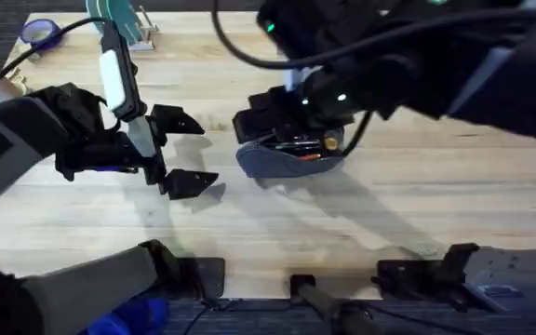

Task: Unzip the bag, pick up the pens from the table one at a time and place them inside, then zip the bag closed.

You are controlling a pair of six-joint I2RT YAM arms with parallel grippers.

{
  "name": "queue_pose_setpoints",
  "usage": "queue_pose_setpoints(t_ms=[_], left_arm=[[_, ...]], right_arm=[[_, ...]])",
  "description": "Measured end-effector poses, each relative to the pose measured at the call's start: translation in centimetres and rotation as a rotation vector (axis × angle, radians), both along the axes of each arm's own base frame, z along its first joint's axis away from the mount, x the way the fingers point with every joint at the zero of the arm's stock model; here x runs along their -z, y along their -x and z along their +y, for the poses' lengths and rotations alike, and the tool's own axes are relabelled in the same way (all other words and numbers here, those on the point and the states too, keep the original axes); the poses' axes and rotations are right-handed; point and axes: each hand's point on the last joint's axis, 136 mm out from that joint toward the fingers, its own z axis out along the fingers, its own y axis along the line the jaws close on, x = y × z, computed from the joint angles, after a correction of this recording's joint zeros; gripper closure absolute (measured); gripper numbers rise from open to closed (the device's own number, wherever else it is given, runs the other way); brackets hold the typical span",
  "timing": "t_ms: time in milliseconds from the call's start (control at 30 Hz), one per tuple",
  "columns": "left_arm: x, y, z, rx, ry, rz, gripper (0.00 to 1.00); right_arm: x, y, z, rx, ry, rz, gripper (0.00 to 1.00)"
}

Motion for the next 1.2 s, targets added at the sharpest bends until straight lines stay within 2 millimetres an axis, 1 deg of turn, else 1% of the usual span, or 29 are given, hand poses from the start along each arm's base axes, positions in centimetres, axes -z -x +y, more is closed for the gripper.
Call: queue_pose_setpoints(t_ms=[100, 367, 400, 500, 633, 767, 1033, 1200], left_arm=[[0.0, 0.0, 0.0, 0.001, 0.000, -0.001, 0.008], [0.0, 0.0, 0.0, 0.002, -0.001, -0.001, 0.007], [0.0, 0.2, -0.1, 0.002, 0.001, 0.006, 0.007], [0.0, 0.3, -0.1, 0.002, 0.003, 0.017, 0.007], [0.1, 0.4, -0.1, 0.002, 0.002, 0.021, 0.008], [0.1, 0.4, -0.1, 0.002, 0.001, 0.021, 0.007], [0.1, 0.4, -0.1, 0.003, 0.001, 0.021, 0.007], [0.1, 0.4, -0.1, 0.002, 0.001, 0.021, 0.007]], right_arm=[[0.4, -0.3, 1.1, 0.015, -0.008, -0.021, 0.005], [1.0, -0.6, 3.2, 0.041, -0.023, -0.063, 0.011], [1.8, -0.5, 3.7, 0.053, -0.014, -0.055, 0.020], [2.9, -0.4, 3.9, 0.058, 0.018, -0.052, 0.023], [3.8, -0.4, 4.6, 0.051, 0.058, -0.061, 0.023], [3.9, -0.5, 5.3, 0.045, 0.068, -0.074, 0.023], [3.9, -0.8, 5.6, 0.047, 0.063, -0.084, 0.031], [3.1, -1.0, 6.1, 0.045, 0.044, -0.097, 0.035]])
